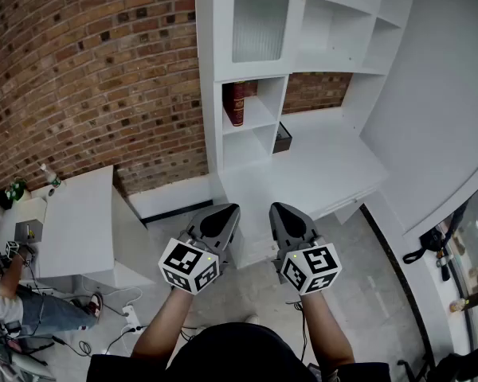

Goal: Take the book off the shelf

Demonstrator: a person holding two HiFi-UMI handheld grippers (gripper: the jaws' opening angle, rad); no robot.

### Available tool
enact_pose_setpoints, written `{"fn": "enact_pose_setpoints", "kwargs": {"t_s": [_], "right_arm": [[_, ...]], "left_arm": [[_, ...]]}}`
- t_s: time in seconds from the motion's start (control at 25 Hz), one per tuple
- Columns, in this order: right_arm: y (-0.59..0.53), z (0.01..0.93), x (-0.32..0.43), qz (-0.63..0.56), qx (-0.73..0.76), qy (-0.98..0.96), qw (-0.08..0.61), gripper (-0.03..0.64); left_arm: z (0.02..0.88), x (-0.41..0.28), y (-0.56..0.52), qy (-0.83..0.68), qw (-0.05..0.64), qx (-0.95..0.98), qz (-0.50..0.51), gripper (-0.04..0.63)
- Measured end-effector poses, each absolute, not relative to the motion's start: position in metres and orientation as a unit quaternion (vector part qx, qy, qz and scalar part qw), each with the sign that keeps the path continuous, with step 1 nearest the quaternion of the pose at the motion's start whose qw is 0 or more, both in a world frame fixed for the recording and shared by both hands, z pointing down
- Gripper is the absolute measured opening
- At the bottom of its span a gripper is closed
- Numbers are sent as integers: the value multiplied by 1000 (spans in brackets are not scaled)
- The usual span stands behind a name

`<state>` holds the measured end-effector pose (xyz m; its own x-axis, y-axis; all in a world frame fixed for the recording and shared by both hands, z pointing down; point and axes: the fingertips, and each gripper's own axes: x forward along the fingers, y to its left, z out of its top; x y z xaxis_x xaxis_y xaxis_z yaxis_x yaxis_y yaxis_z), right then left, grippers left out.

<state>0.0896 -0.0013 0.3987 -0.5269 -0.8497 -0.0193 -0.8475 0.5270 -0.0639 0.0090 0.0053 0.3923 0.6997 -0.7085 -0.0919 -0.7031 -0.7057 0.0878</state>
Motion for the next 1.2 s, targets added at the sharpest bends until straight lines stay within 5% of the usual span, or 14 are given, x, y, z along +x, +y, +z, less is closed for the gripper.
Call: {"fn": "enact_pose_setpoints", "kwargs": {"t_s": [1.2], "right_arm": [[-43, 416, 138, -50, -444, 894, 42, 18]], "left_arm": [[411, 49, -24, -432, 40, 900, -43, 17]]}}
